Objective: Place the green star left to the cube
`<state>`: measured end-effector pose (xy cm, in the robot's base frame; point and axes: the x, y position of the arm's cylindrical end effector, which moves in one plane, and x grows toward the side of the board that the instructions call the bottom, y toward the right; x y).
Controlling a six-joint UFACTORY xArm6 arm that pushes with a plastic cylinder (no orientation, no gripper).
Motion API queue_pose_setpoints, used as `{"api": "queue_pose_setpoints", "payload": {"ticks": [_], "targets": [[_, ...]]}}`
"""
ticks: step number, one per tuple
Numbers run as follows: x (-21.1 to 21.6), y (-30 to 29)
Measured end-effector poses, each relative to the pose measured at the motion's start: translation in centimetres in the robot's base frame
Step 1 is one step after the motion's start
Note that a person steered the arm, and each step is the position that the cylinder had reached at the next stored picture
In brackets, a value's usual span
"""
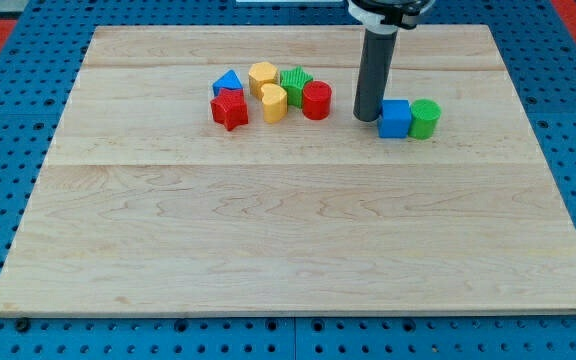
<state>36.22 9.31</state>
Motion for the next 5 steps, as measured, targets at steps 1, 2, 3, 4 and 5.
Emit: {"api": "queue_pose_setpoints", "payload": {"ticks": [1,2,3,4,5], "targets": [[-1.7,0.0],[-3.6,-0.1],[-5.2,-0.9],[-6.0,-1.3],[-6.8,-2.0]]}}
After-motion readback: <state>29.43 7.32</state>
